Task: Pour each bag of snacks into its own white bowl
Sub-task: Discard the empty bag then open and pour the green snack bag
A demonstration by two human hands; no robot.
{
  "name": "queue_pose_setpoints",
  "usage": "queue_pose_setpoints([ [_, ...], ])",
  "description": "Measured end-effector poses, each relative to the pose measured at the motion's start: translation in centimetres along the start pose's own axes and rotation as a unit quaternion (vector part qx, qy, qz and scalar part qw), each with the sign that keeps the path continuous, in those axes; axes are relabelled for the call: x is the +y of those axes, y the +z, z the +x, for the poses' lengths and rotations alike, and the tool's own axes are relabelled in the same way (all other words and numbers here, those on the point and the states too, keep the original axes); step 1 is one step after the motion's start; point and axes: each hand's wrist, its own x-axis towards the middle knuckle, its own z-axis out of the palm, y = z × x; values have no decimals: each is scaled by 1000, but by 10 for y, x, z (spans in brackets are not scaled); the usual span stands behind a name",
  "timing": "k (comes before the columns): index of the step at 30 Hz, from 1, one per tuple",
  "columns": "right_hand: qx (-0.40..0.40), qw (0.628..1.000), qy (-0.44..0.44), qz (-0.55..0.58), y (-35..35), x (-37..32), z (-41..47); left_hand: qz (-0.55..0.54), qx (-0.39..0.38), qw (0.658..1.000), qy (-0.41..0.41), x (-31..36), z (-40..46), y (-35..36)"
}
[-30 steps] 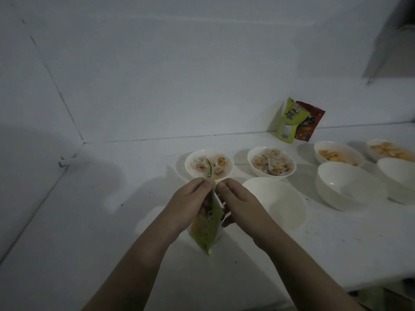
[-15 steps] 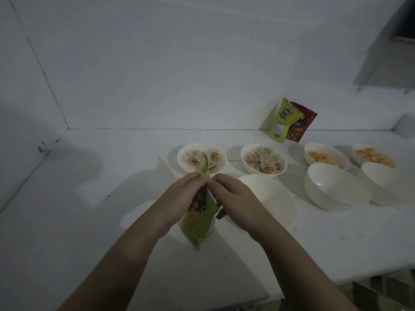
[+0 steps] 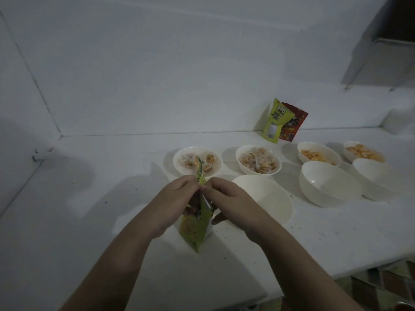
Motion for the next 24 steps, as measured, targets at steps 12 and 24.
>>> queue_pose_setpoints([
  [12,-62,986,24,150,2,0,-6,-26,0,1000,-12,4,-10,3],
  [24,-38,989,22,142,9,-4,-11,25,53,998,5,7,-10,2],
])
